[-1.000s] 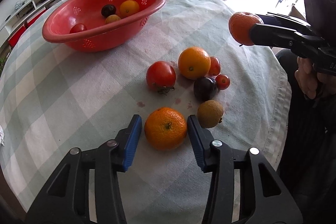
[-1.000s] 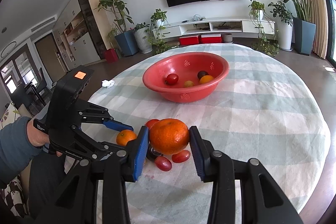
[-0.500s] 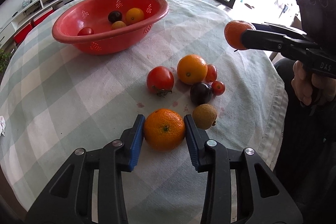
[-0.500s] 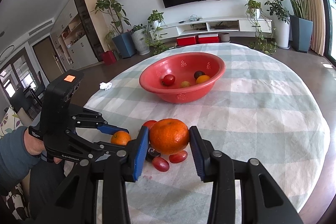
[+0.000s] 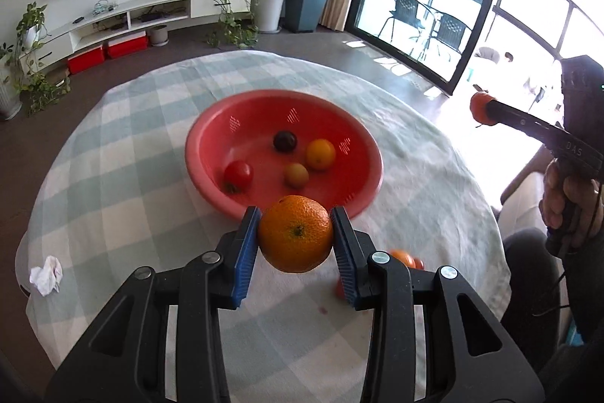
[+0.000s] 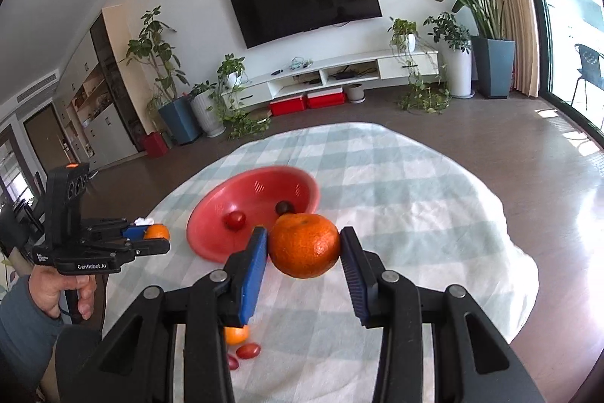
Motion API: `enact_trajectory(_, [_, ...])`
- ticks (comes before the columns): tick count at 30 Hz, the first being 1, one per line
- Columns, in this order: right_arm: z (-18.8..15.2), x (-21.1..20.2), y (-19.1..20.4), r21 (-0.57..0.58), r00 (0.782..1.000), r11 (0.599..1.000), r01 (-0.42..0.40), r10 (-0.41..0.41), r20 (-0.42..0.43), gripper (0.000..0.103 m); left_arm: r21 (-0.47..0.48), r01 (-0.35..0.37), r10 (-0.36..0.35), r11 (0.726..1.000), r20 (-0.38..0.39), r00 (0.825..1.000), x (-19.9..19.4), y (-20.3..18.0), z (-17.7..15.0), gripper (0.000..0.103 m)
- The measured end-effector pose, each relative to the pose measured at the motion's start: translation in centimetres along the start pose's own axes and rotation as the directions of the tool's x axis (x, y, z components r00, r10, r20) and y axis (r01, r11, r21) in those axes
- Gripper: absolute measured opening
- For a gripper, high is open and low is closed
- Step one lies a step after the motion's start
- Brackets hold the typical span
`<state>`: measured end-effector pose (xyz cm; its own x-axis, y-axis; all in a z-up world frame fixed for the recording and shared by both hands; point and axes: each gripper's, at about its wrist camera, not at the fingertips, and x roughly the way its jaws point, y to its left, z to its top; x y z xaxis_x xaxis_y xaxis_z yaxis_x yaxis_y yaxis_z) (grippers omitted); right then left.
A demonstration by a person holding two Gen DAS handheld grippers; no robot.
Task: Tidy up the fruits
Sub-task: 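Carry both held oranges over the red bowl and lower them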
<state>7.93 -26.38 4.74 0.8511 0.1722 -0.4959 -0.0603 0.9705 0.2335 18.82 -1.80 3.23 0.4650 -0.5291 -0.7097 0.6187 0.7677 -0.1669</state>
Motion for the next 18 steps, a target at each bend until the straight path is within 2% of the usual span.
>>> enact_trajectory(4, [2.9, 2.2, 0.8, -0.029, 1.000, 0.999, -0.014, 0.014, 0.006, 0.042, -0.013, -0.039, 0.039, 0.999, 0.022, 0.999, 1.7, 0.0, 3.2, 0.036])
enact_trajectory(8, [4.5, 6.6, 2.5, -0.066, 0.997, 0.997, -0.045, 0.041, -0.058, 0.042, 0.012, -0.079, 0.079, 0.997, -0.001, 0.997, 4.5, -0.6, 4.9, 0.036])
enact_trajectory(14, [4.3, 13.6, 5.3, -0.116, 0.982, 0.990, -0.085, 0.064, -0.179, 0.042, 0.042, -0.111, 0.114, 0.993, -0.063, 0.992, 8.9, -0.7, 4.5, 0.036])
enact_trajectory(18, [3.3, 17.1, 5.8, -0.135, 0.966, 0.987, -0.085, 0.049, -0.253, 0.042, 0.066, -0.132, 0.137, 0.989, -0.088, 0.987, 10.6, -0.8, 3.9, 0.036])
